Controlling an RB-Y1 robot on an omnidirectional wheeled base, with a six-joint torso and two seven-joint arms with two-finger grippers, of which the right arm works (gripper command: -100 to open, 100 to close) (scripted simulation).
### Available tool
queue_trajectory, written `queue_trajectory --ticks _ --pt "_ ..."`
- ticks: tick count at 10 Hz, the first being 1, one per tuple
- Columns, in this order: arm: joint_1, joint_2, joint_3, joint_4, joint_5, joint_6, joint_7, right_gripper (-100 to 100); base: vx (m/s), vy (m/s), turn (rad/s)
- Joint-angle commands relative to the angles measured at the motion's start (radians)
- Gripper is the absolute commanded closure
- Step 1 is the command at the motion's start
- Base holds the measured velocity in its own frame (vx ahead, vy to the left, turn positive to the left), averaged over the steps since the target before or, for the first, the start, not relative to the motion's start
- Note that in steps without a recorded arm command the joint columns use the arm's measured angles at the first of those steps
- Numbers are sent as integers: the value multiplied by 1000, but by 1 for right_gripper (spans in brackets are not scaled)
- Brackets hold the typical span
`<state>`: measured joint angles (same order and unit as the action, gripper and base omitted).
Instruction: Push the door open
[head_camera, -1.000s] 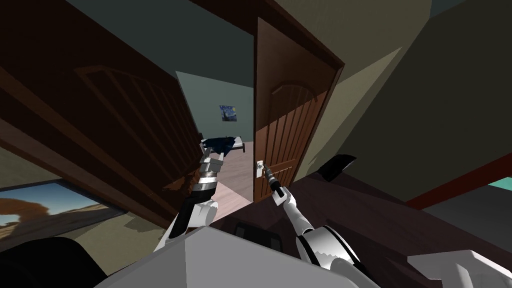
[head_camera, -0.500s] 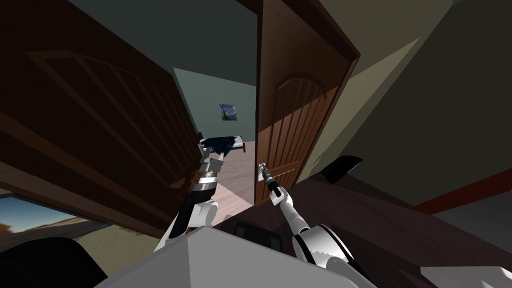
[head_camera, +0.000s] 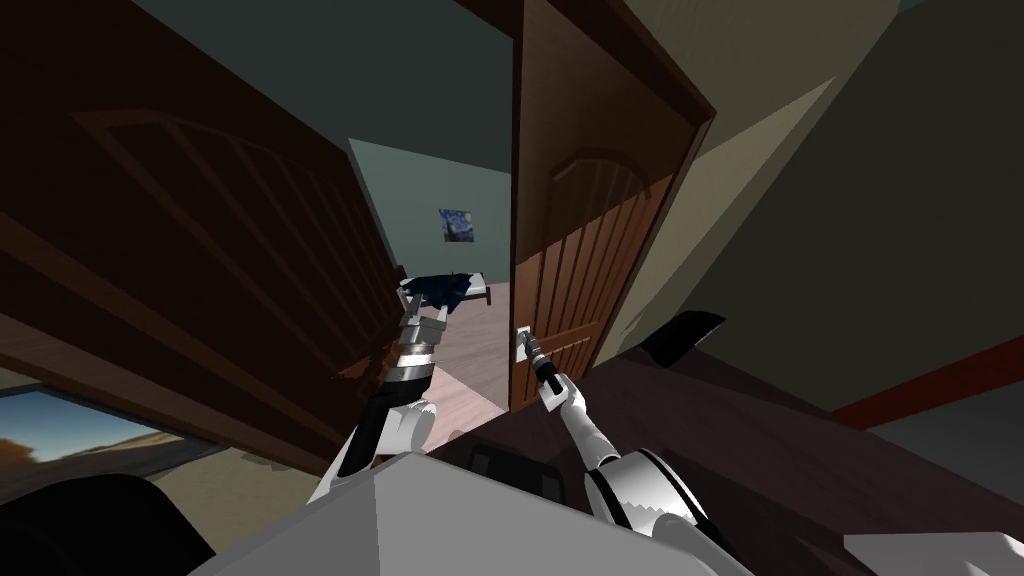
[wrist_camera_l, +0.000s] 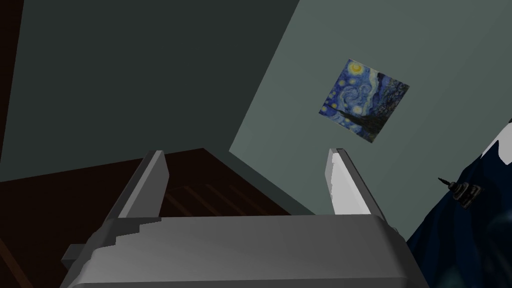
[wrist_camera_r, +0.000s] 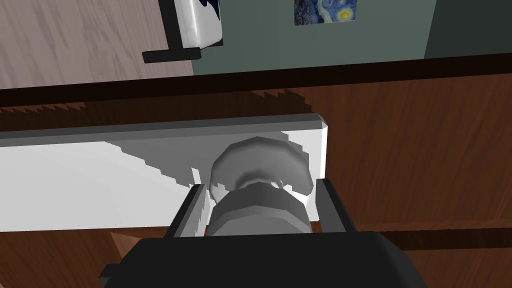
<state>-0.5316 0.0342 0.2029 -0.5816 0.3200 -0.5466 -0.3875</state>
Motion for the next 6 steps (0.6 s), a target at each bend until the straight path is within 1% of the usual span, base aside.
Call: queue_trajectory --ticks 1,2,4,6 --pt "-2 0 0 -2 0 -2 0 100 0 0 0" --pt "1 -12 -11 -1 -5 2 7 100 64 108 -19" --pt "2 -19 -19 -2 -9 3 11 100 130 155 -53" --pt "3 -32 -33 -3 -16 6 20 100 129 148 -20"
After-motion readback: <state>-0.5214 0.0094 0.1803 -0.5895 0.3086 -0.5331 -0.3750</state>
